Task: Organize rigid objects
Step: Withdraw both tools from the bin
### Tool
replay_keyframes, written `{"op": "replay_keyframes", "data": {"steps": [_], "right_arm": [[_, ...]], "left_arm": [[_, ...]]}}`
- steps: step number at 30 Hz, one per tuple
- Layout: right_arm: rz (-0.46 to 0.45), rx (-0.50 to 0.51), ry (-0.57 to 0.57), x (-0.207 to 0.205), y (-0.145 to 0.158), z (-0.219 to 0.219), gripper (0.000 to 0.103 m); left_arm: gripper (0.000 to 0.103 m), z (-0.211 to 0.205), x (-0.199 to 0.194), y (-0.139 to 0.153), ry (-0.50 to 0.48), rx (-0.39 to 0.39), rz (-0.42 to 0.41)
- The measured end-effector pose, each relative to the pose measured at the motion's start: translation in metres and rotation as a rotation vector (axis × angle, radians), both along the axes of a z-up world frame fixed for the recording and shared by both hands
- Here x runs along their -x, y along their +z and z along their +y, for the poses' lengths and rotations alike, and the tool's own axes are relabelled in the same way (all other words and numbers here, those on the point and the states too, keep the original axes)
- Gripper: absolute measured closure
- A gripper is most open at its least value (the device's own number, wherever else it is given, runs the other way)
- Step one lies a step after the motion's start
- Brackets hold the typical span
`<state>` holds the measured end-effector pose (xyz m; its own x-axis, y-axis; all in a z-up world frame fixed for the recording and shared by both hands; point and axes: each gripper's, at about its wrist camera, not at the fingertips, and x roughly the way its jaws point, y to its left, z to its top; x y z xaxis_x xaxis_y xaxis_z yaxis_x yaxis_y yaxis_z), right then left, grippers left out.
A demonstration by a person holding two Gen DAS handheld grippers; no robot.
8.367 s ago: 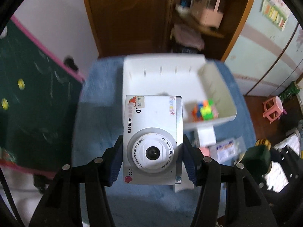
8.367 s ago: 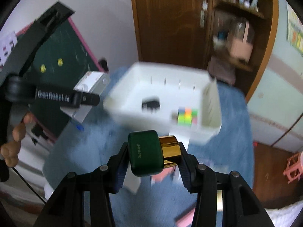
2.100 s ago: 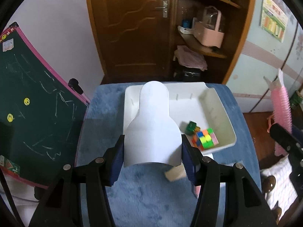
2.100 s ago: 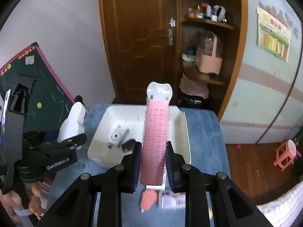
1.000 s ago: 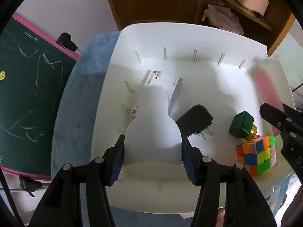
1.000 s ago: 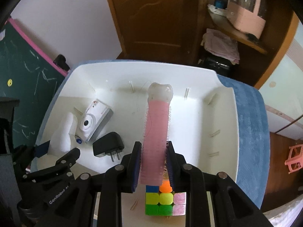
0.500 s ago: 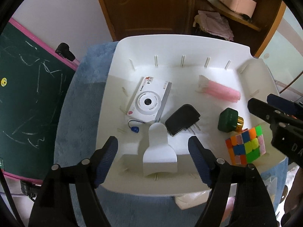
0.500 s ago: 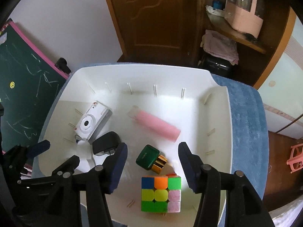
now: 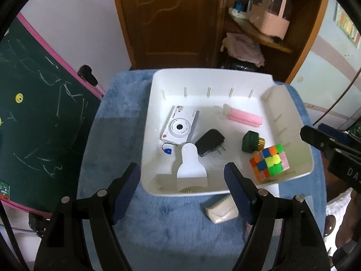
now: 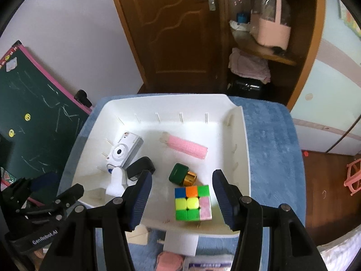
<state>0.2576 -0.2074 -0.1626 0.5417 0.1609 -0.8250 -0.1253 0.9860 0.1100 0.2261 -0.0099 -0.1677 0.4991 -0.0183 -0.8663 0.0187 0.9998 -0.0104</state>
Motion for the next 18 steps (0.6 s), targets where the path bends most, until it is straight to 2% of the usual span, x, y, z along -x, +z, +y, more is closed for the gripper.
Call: {"op": "replay_keyframes", "data": {"steps": [13, 16, 18], "right_arm": [[-0.104, -0.020, -0.063, 0.091, 0.057, -0.005, 0.046], [-0.128, -0.025, -0.087, 0.112, 0.068, -0.009, 0.039], [-0.153, -0.026, -0.109, 0.129, 0.076, -0.014, 0.039]], "left_arm": [[0.024, 0.018, 0.062, 0.054, -0.070, 0.019, -0.111], [0.024, 0.019, 0.072, 0.063, -0.089, 0.039, -0.124], [0.024, 0.019, 0.079, 0.070, -0.104, 0.048, -0.139]]}}
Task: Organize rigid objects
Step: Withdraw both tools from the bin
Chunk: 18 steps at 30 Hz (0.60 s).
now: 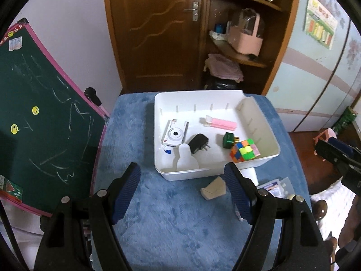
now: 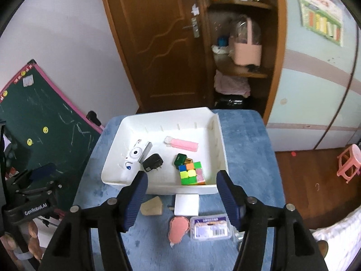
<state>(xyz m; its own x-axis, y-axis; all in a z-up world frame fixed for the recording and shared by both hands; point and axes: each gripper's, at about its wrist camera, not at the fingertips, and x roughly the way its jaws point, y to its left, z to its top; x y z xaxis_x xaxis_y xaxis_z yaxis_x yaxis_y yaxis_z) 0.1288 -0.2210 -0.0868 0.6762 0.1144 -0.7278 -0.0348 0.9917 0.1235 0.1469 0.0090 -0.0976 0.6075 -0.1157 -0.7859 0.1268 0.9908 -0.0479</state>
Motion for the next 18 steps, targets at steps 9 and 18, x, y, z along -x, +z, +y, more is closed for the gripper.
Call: {"op": "replay_keyframes", "data": {"steps": [9, 18], "right_arm": [[-0.042, -0.001, -0.087, 0.057, 0.010, -0.021, 0.038], [-0.011, 0.004, -0.176, 0.096, -0.015, -0.042, 0.038]], "left_arm": [[0.020, -0.001, 0.027, 0.010, -0.050, 0.020, -0.028], [0.020, -0.014, 0.034, -0.017, -0.094, 0.008, 0.039]]}}
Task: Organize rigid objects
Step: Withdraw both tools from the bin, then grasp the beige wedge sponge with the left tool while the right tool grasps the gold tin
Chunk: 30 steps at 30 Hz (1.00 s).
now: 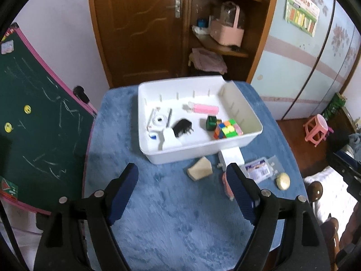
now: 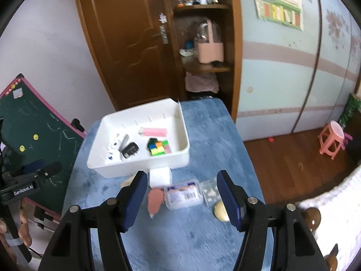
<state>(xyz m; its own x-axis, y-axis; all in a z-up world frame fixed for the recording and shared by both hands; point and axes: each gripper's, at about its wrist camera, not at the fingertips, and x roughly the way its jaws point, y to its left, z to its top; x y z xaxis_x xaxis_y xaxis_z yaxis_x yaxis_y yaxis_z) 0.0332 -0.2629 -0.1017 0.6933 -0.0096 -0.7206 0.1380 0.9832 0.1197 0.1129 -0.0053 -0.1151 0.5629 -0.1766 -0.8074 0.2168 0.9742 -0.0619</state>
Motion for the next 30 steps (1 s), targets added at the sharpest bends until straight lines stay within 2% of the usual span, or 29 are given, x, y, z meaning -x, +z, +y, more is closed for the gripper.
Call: {"op": "replay_keyframes", "data": {"steps": [5, 11, 14, 19, 26, 30], "right_arm": [[0.038, 0.008, -0.022, 0.011, -0.023, -0.006, 0.038], [0.105, -0.009, -0.065, 0.016, -0.065, -0.023, 0.038], [0.140, -0.026, -0.083, 0.015, -0.088, -0.030, 0.038], [0.220, -0.035, -0.109, 0.010, -0.125, -0.043, 0.038], [0.293, -0.042, -0.140, -0.001, -0.168, -0.066, 0.038], [0.315, -0.046, -0.150, -0.011, -0.186, -0.075, 0.038]], "left_arm": [[0.020, -0.011, -0.003, -0.026, -0.003, 0.000, 0.064], [0.020, -0.032, -0.017, -0.067, 0.019, -0.045, 0.132], [0.020, -0.039, -0.031, -0.088, 0.058, -0.031, 0.179], [0.020, -0.045, -0.056, -0.120, 0.166, 0.039, 0.247], [0.020, -0.054, -0.077, -0.148, 0.301, 0.090, 0.275], [0.020, -0.060, -0.086, -0.160, 0.366, 0.078, 0.278]]}}
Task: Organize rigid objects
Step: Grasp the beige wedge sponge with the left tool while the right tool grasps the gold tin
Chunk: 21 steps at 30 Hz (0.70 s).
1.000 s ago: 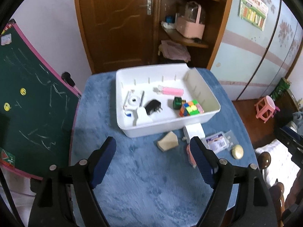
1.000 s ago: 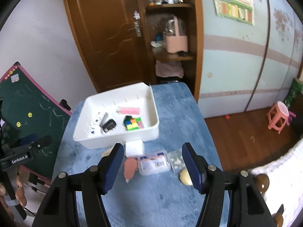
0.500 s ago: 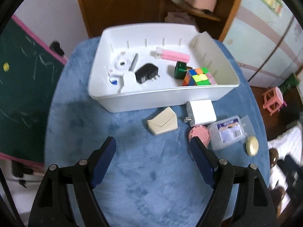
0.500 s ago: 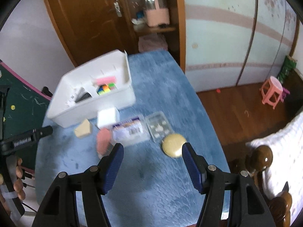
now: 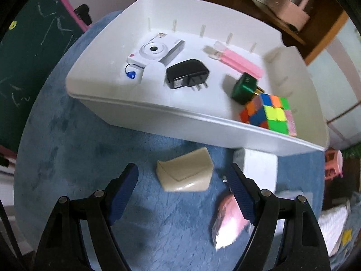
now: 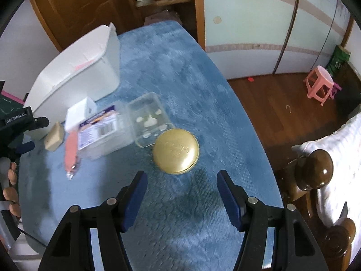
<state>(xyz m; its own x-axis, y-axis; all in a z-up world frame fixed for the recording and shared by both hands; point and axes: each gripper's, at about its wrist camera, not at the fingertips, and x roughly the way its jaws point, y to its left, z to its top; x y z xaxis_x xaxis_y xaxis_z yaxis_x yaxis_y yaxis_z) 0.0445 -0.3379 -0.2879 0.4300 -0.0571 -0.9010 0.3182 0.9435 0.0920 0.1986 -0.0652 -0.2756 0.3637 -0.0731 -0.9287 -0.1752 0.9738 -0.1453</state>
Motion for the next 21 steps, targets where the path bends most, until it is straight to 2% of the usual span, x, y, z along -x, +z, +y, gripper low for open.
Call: {"op": "replay_keyframes", "data": {"steps": [12, 19, 21], "right_arm": [[0.031, 0.025, 0.057, -0.021, -0.026, 0.001, 0.038], [0.030, 0.083, 0.099, -0.029, -0.032, 0.006, 0.038], [0.026, 0.095, 0.106, -0.030, -0.033, 0.008, 0.038]], "left_arm": [[0.020, 0.005, -0.016, -0.033, 0.161, 0.002, 0.090], [0.020, 0.004, -0.015, -0.040, 0.181, -0.029, 0.091], [0.024, 0.004, -0.015, -0.040, 0.173, -0.036, 0.092]]}}
